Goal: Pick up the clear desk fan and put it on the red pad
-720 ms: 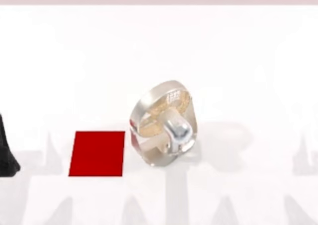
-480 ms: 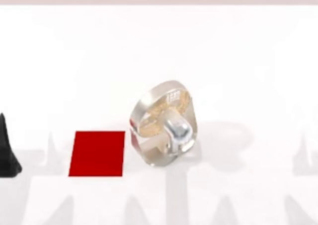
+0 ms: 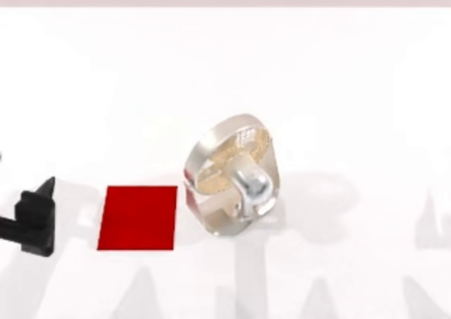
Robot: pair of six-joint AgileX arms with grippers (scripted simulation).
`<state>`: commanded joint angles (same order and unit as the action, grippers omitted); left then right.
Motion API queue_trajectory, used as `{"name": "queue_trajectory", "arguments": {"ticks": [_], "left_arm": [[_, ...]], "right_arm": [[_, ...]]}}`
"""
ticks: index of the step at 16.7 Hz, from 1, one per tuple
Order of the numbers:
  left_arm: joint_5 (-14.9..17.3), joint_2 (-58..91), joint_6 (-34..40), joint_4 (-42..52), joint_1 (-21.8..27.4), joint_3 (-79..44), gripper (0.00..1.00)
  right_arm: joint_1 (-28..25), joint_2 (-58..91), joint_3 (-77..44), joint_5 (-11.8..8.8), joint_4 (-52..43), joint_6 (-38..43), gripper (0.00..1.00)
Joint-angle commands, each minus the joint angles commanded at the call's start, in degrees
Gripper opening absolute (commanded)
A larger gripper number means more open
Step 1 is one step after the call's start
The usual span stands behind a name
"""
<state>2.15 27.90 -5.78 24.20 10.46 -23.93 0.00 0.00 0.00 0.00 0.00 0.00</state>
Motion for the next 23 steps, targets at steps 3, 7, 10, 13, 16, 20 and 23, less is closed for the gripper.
{"name": "queue_trajectory", "arguments": {"ticks": [3, 7, 10, 13, 16, 20, 23], "left_arm": [[0.5, 15.0, -2.4, 12.1, 5.0, -14.4, 1.00], [0.8, 36.7, -5.3, 28.7, 11.8, -36.3, 1.00], [0.6, 53.1, -7.1, 40.4, 16.5, -53.8, 1.00], [0.2, 68.5, -8.5, 50.8, 20.6, -71.0, 1.00], [-0.5, 82.1, -9.4, 59.3, 23.9, -86.9, 1.00], [-1.3, 95.9, -10.0, 67.4, 26.9, -103.8, 1.00], [-1.8, 102.0, -10.1, 70.7, 28.0, -111.3, 1.00]], "right_arm": [[0.0, 0.0, 0.0, 0.0, 0.0, 0.0, 1.00], [0.0, 0.0, 0.0, 0.0, 0.0, 0.0, 1.00], [0.0, 0.0, 0.0, 0.0, 0.0, 0.0, 1.00], [0.0, 0.0, 0.0, 0.0, 0.0, 0.0, 1.00], [0.0, 0.0, 0.0, 0.0, 0.0, 0.0, 1.00], [0.0, 0.0, 0.0, 0.0, 0.0, 0.0, 1.00], [0.0, 0.0, 0.0, 0.0, 0.0, 0.0, 1.00]]}}
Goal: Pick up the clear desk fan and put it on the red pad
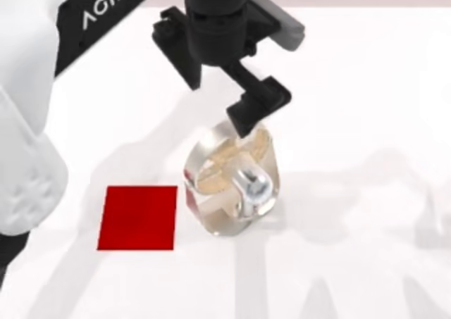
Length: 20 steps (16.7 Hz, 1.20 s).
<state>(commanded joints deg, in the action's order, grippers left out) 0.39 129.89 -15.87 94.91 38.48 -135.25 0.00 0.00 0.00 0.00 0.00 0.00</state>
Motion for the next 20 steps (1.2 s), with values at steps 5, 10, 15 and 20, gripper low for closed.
{"name": "queue_trajectory", "arguments": {"ticks": [5, 10, 15, 20], "left_arm": [[-0.2, 1.8, 0.0, 0.9, 0.3, -2.2, 1.00], [-0.2, 1.1, -0.1, -1.2, 0.2, 0.3, 1.00], [-0.2, -1.2, -0.1, -9.9, 0.2, 11.9, 1.00], [-0.2, -2.0, -0.1, -13.3, 0.2, 15.8, 1.00]], "right_arm": [[0.0, 0.0, 0.0, 0.0, 0.0, 0.0, 1.00], [0.0, 0.0, 0.0, 0.0, 0.0, 0.0, 1.00], [0.0, 0.0, 0.0, 0.0, 0.0, 0.0, 1.00], [0.0, 0.0, 0.0, 0.0, 0.0, 0.0, 1.00]]}}
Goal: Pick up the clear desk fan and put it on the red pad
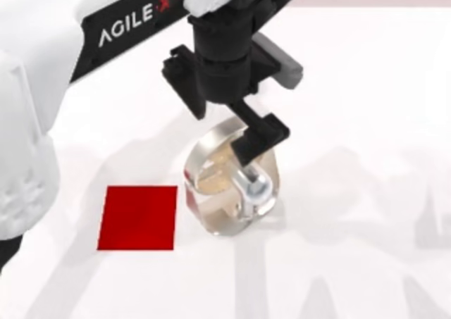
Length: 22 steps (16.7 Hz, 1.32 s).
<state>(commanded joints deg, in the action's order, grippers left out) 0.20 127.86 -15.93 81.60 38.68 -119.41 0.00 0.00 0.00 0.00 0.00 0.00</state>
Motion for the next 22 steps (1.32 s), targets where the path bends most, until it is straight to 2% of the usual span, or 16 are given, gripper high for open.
{"name": "queue_trajectory", "arguments": {"ticks": [2, 15, 22], "left_arm": [[0.0, 0.0, 0.0, 0.0, 0.0, 0.0, 1.00], [0.0, 0.0, 0.0, 0.0, 0.0, 0.0, 0.02], [0.0, 0.0, 0.0, 0.0, 0.0, 0.0, 0.00]], "right_arm": [[0.0, 0.0, 0.0, 0.0, 0.0, 0.0, 1.00], [0.0, 0.0, 0.0, 0.0, 0.0, 0.0, 1.00], [0.0, 0.0, 0.0, 0.0, 0.0, 0.0, 1.00]]}}
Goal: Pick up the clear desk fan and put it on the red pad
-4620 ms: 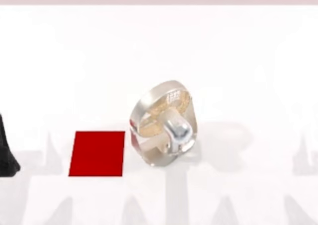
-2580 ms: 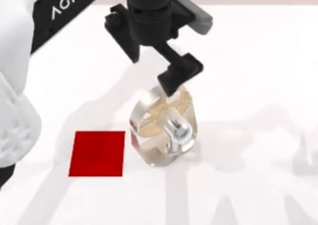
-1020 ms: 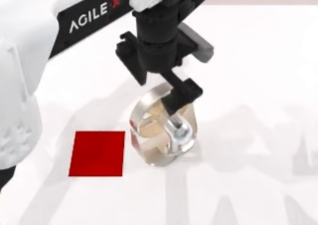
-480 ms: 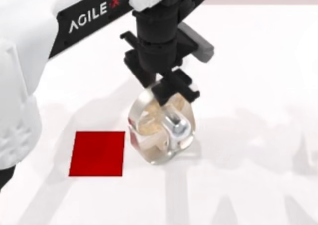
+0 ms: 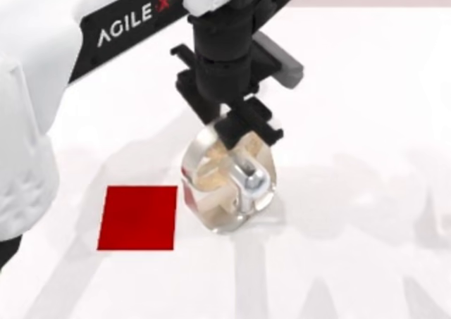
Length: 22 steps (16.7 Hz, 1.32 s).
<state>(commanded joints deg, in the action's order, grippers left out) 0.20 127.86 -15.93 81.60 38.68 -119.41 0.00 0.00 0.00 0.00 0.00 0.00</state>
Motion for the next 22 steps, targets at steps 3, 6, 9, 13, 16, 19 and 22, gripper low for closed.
{"name": "queue_trajectory", "arguments": {"ticks": [3, 6, 9, 13, 16, 19, 22], "left_arm": [[0.0, 0.1, -0.1, 0.2, -0.1, -0.2, 0.00], [0.0, 1.1, -0.1, 3.7, -0.3, -4.4, 0.00], [-0.1, 2.6, 0.0, 9.4, -0.7, -12.6, 0.00], [0.0, 3.8, 0.0, 14.2, -1.1, -18.0, 0.00], [0.0, 3.5, -0.1, 14.1, -0.8, -17.9, 0.00], [-0.5, 3.2, 1.6, 14.5, -0.8, -17.1, 0.00], [-1.9, 1.4, 8.8, 15.6, -1.2, -13.9, 0.00]], "right_arm": [[0.0, 0.0, 0.0, 0.0, 0.0, 0.0, 1.00], [0.0, 0.0, 0.0, 0.0, 0.0, 0.0, 1.00], [0.0, 0.0, 0.0, 0.0, 0.0, 0.0, 1.00], [0.0, 0.0, 0.0, 0.0, 0.0, 0.0, 1.00], [0.0, 0.0, 0.0, 0.0, 0.0, 0.0, 1.00], [0.0, 0.0, 0.0, 0.0, 0.0, 0.0, 1.00], [0.0, 0.0, 0.0, 0.0, 0.0, 0.0, 1.00]]}}
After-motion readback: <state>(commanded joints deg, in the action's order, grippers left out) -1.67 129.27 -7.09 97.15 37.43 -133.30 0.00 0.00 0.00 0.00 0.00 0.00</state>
